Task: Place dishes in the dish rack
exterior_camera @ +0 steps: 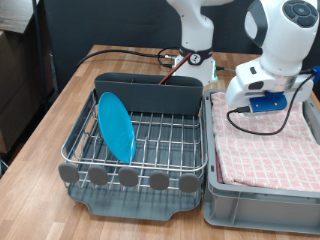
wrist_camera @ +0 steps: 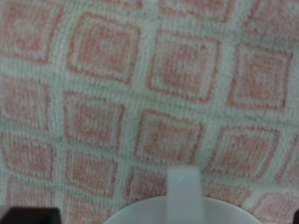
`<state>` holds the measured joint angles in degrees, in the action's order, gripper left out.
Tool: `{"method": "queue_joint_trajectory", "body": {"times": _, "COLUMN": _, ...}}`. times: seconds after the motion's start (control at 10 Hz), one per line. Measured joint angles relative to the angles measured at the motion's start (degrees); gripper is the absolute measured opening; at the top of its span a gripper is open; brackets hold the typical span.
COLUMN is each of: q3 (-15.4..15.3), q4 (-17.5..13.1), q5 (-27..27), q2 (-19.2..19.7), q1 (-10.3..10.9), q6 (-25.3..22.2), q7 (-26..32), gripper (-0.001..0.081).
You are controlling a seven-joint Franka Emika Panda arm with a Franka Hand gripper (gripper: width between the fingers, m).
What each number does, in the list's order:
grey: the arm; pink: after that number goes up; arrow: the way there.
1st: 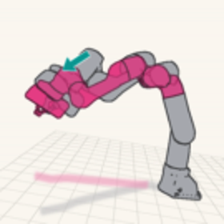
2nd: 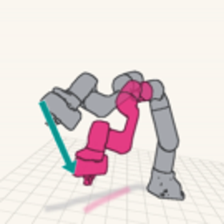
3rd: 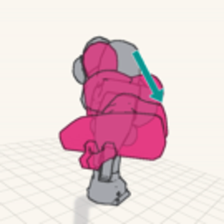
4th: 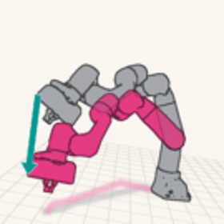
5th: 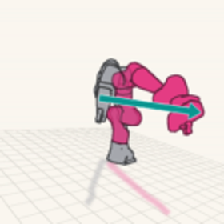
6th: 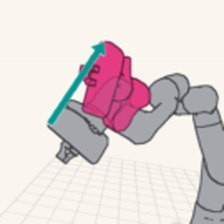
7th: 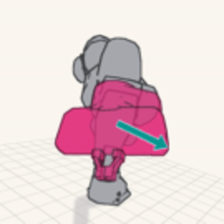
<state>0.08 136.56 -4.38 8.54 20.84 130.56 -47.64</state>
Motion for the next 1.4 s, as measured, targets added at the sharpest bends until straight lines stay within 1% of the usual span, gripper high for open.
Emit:
{"method": "queue_joint_trajectory", "body": {"times": 0.1, "q3": -0.03, "q4": 0.23, "q5": -0.01, "q2": 0.0, "q1": 0.0, "q6": 0.37, "q7": 0.0, "gripper": 0.0526}}
{"method": "queue_joint_trajectory", "body": {"times": 0.2, "q3": -0.08, "q4": 0.37, "q5": -0.01, "q2": 0.0, "q1": 0.0, "q6": 0.64, "q7": 0.0, "gripper": 0.0359}}
{"method": "queue_joint_trajectory", "body": {"times": 0.3, "q3": -0.11, "q4": 0.39, "q5": -0.04, "q2": 0.0, "q1": 0.01, "q6": 0.66, "q7": 0.0, "gripper": 0.0359}}
{"method": "queue_joint_trajectory", "body": {"times": 0.4, "q3": -0.12, "q4": 0.39, "q5": -0.07, "q2": 0.0, "q1": 0.01, "q6": 0.66, "q7": 0.0, "gripper": 0.0141}}
{"method": "queue_joint_trajectory", "body": {"times": 0.5, "q3": -0.12, "q4": 0.38, "q5": -0.12, "q2": -0.01, "q1": 0.01, "q6": 0.59, "q7": 0.0, "gripper": 0.0141}}
{"method": "queue_joint_trajectory", "body": {"times": 0.6, "q3": -0.12, "q4": 0.33, "q5": -0.22, "q2": -0.01, "q1": 0.01, "q6": 0.44, "q7": 0.0, "gripper": 0.0072}}
{"method": "queue_joint_trajectory", "body": {"times": 0.9, "q3": 0.02, "q4": -0.28, "q5": -0.38, "q2": -0.36, "q1": 0.0, "q6": -0.68, "q7": 0.0, "gripper": 0.0073}}
{"method": "queue_joint_trajectory", "body": {"times": 1.2, "q3": 0.54, "q4": -1.67, "q5": -0.37, "q2": -1.41, "q1": 0.0, "q6": -3.26, "q7": 0.0, "gripper": 0.0073}}
{"method": "queue_joint_trajectory", "body": {"times": 1.4, "q3": 1.01, "q4": -2.94, "q5": -0.12, "q2": -2.5, "q1": 0.0, "q6": -6.03, "q7": 0.0, "gripper": 0.0073}}
